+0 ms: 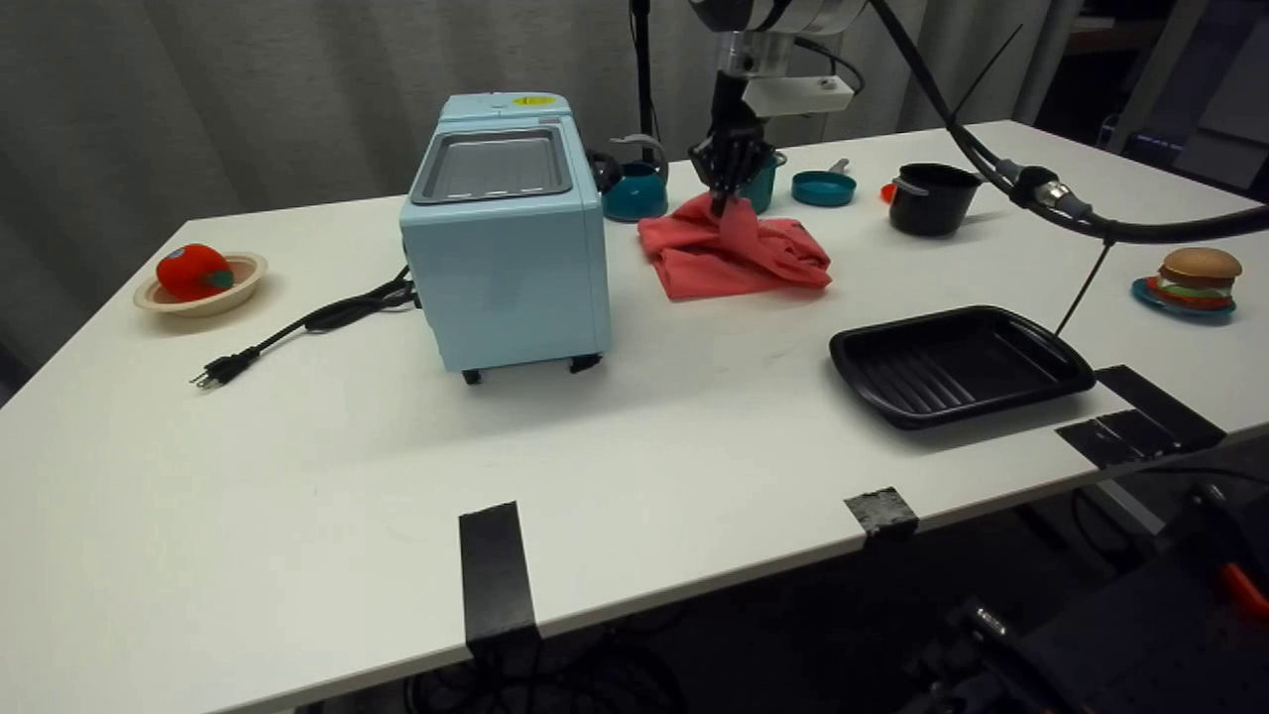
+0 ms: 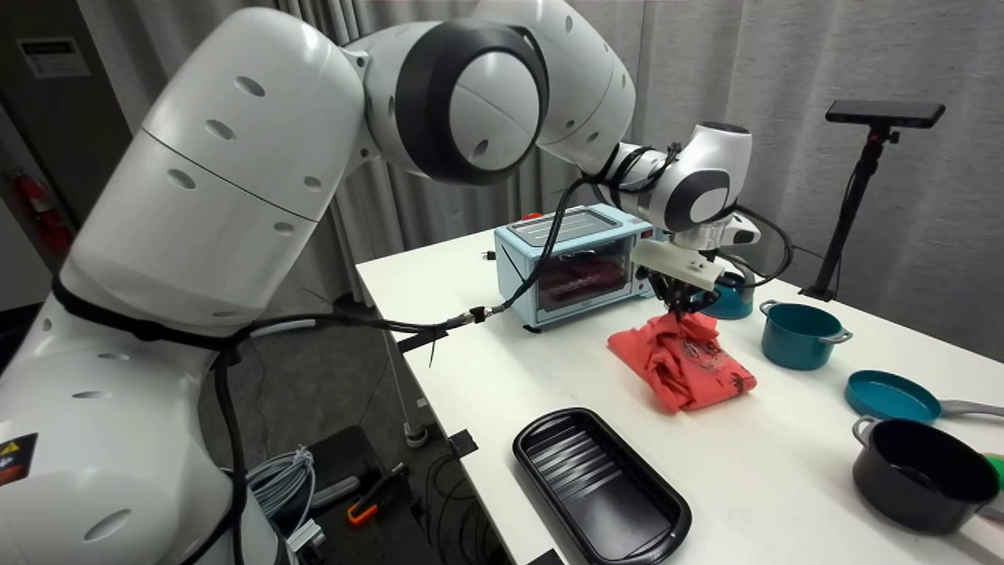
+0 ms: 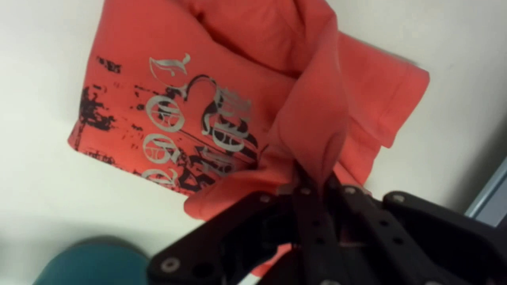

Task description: Unfold the cloth

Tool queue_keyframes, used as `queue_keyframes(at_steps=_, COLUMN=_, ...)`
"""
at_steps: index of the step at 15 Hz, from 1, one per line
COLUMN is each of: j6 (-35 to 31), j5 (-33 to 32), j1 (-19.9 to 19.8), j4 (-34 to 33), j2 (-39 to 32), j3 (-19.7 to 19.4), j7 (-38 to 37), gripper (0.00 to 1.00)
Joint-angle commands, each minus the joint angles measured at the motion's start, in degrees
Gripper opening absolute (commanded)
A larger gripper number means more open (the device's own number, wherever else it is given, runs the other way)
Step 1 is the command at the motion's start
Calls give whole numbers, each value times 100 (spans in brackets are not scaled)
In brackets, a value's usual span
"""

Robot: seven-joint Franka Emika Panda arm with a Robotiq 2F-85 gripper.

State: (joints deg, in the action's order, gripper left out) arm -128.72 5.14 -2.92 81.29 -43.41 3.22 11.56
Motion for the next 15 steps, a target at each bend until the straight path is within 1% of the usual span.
queue_keyframes(at_steps=1, j6=-247, j5=257, j1=-266, j4=666, j2=744, j3=292, j7=478, gripper=2)
queue_keyframes(at_steps=5, j6=-468, j5=610, j1=-522, j4=891, j2=1222, j3=371, j7=848, gripper=2)
queue_keyframes(at_steps=9, j6=-594, j5=930, j1=-858, j4=1075, j2=1618, j3=273, j7=1138, gripper=2)
queue_keyframes(at_steps=12, j6=-610, j5=1051, j1=-1147, j4=1200, j2=1792, j3=118, j7=1267, gripper=2)
queue_keyframes(at_steps=15, j6=-498, j5=915, j1=-1357, j4=1294, j2=1815, j3=-158, j7=1171, gripper=2)
